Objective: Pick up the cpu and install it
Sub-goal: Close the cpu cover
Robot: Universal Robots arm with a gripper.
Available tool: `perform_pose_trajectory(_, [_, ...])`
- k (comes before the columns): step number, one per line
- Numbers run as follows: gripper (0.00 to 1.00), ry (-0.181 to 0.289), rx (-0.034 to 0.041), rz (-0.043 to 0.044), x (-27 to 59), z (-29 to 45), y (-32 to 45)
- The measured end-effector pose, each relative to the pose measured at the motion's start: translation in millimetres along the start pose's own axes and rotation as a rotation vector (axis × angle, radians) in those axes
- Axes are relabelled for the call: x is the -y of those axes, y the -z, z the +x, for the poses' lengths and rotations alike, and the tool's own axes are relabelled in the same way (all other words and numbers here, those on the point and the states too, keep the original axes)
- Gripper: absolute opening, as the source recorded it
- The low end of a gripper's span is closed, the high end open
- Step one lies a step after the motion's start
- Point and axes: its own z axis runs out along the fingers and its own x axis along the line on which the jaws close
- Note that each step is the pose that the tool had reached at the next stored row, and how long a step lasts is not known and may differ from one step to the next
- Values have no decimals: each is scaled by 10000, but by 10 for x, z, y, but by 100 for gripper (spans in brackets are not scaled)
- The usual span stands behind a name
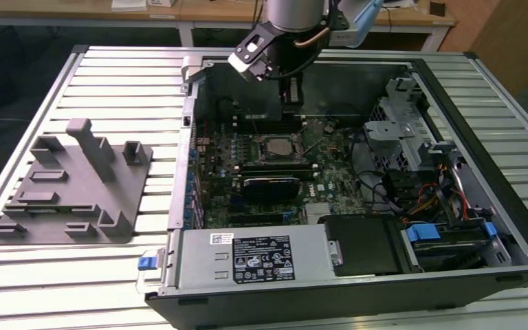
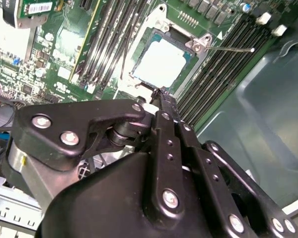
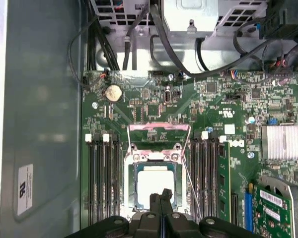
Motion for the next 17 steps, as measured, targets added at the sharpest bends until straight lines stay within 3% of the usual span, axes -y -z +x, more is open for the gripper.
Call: perform_pose_trajectory(17, [11, -61, -27, 1, -129, 3, -7])
